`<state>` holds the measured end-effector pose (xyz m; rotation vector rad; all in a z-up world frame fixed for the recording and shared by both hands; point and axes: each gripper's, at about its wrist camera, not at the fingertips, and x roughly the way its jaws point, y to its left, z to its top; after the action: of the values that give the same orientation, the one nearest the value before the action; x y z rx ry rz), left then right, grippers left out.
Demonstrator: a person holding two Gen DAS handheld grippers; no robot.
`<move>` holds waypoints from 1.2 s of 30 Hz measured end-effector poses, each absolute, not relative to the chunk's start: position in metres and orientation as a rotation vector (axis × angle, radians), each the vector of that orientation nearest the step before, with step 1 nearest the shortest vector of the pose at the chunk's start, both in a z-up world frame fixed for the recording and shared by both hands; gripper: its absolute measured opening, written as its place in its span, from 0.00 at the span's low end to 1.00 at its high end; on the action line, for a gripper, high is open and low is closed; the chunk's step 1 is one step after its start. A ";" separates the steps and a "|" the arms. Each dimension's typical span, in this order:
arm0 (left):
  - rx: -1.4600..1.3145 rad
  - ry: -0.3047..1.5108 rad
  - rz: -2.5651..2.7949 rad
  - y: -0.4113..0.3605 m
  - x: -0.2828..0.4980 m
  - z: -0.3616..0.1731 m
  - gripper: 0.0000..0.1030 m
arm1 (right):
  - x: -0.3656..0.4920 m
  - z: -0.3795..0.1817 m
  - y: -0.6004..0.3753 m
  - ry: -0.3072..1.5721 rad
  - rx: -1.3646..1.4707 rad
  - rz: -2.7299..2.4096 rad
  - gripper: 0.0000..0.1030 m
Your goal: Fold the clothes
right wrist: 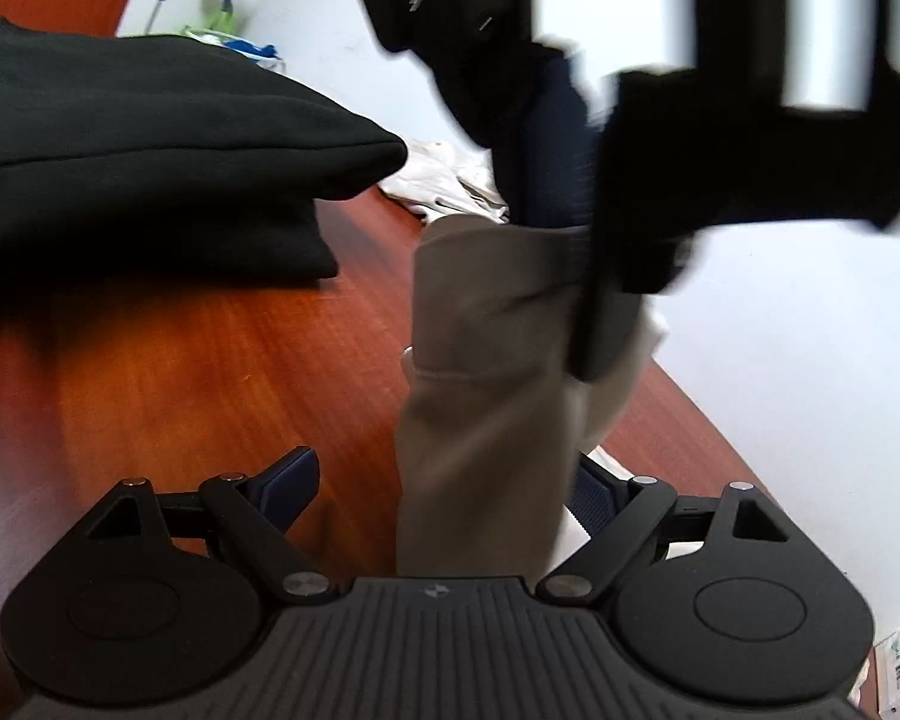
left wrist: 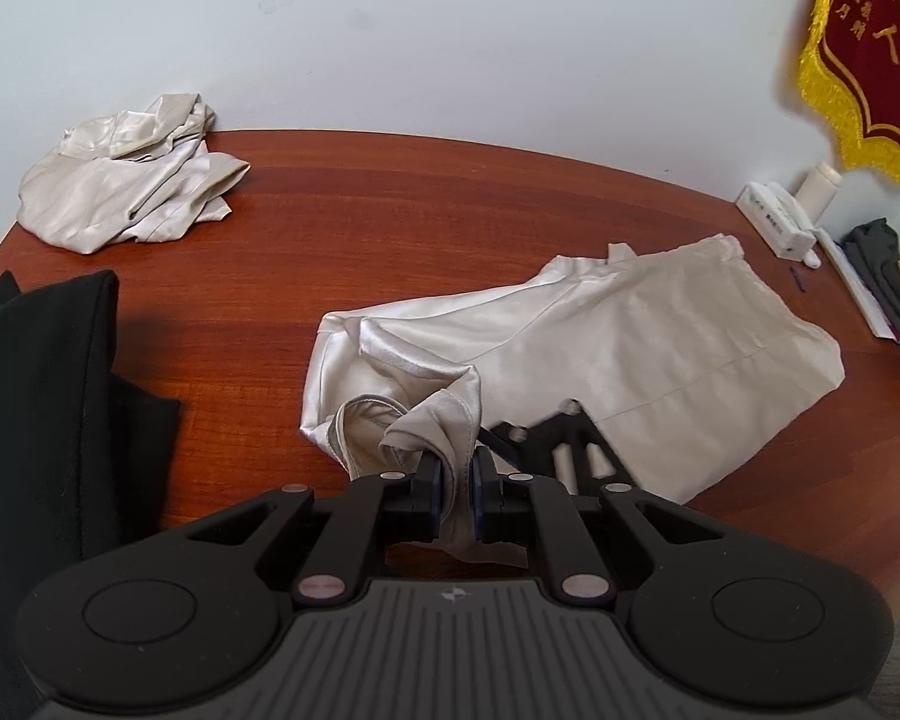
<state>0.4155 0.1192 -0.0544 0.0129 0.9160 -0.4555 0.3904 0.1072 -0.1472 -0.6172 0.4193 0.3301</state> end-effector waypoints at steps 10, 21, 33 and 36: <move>-0.069 0.952 -0.476 0.143 0.424 -0.041 0.35 | 0.404 -0.139 0.103 0.391 -0.534 0.307 0.28; -0.181 1.074 -0.487 0.175 0.502 -0.047 0.71 | 0.398 -0.123 0.094 0.387 -0.447 0.276 0.05; -0.504 1.431 -0.396 0.174 0.600 -0.131 0.77 | 0.391 -0.104 0.095 0.370 -0.415 0.214 0.05; -0.523 1.464 -0.383 0.170 0.607 -0.143 0.77 | 0.391 -0.102 0.093 0.368 -0.408 0.209 0.05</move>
<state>0.6074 0.1702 -0.1429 -0.5234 1.4639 -0.3832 0.3906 0.0928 -0.1015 -0.4080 0.3682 0.2087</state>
